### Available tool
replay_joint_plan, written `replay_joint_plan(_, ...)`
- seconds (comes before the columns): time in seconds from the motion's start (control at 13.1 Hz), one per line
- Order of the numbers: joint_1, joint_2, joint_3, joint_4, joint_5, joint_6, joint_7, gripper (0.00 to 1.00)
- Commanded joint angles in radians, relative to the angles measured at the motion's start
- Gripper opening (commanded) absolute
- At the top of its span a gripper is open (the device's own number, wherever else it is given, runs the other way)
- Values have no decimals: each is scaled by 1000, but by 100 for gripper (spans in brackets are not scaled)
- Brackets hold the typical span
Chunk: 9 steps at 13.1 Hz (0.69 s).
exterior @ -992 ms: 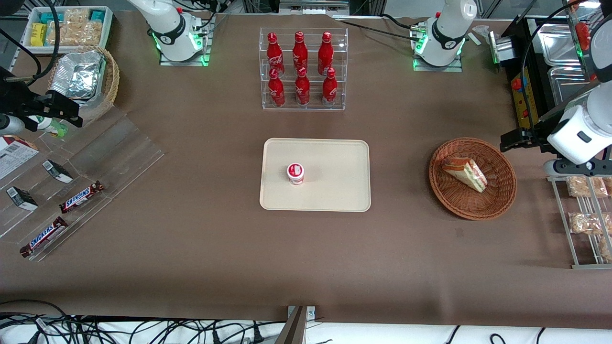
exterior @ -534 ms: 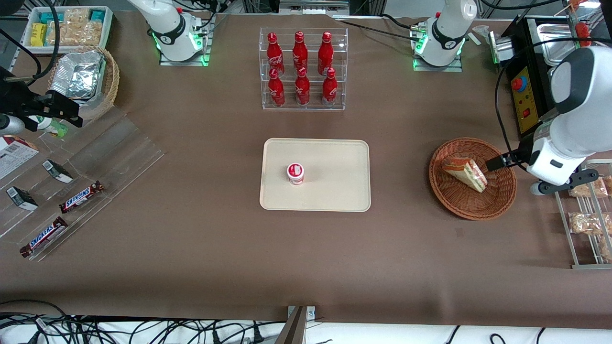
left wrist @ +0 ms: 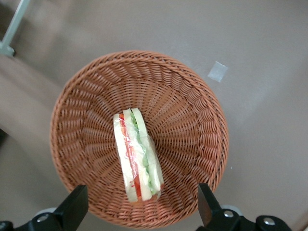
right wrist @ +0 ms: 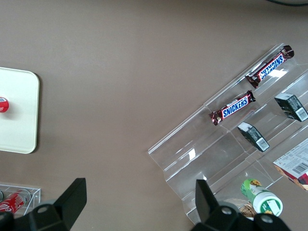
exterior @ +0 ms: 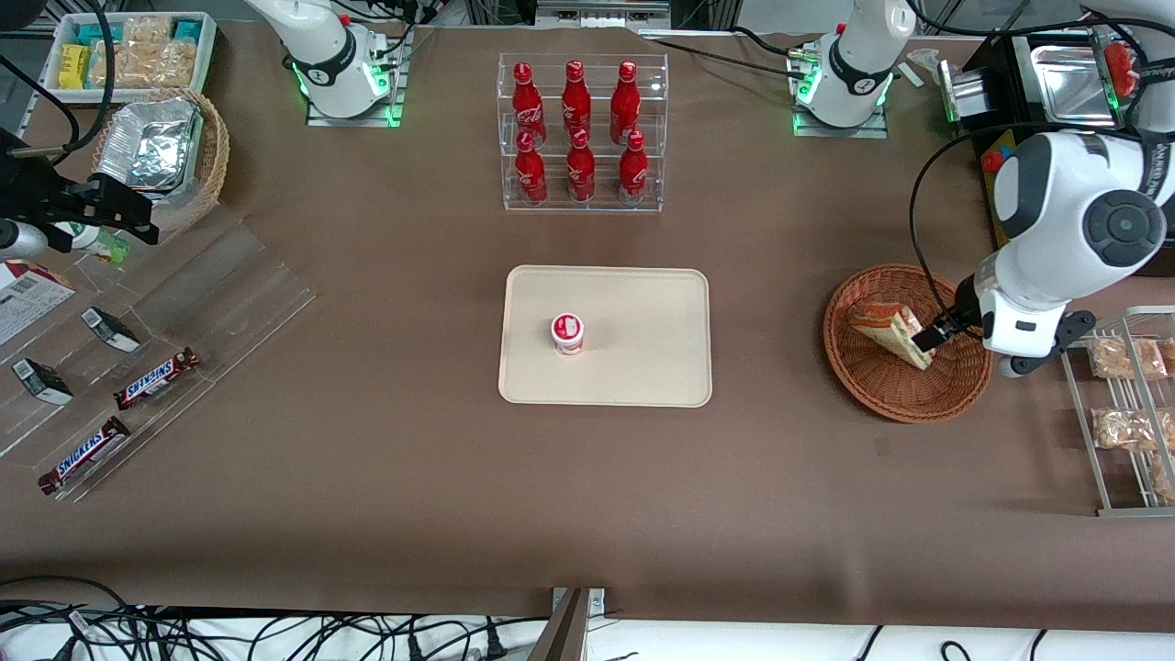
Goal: Place sandwich from basket to tray
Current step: 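Lower the left gripper and close it on the sandwich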
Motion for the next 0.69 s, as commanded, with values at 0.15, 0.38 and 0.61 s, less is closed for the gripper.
replay_joint_plan(0.15,24,-43,-5,-167,19,170,-124,100)
replay_joint_plan(0.38,28,-29,-7,-230,19,265,-171,100)
replay_joint_plan(0.61,27,6,-11,-239,19,317,-242,100)
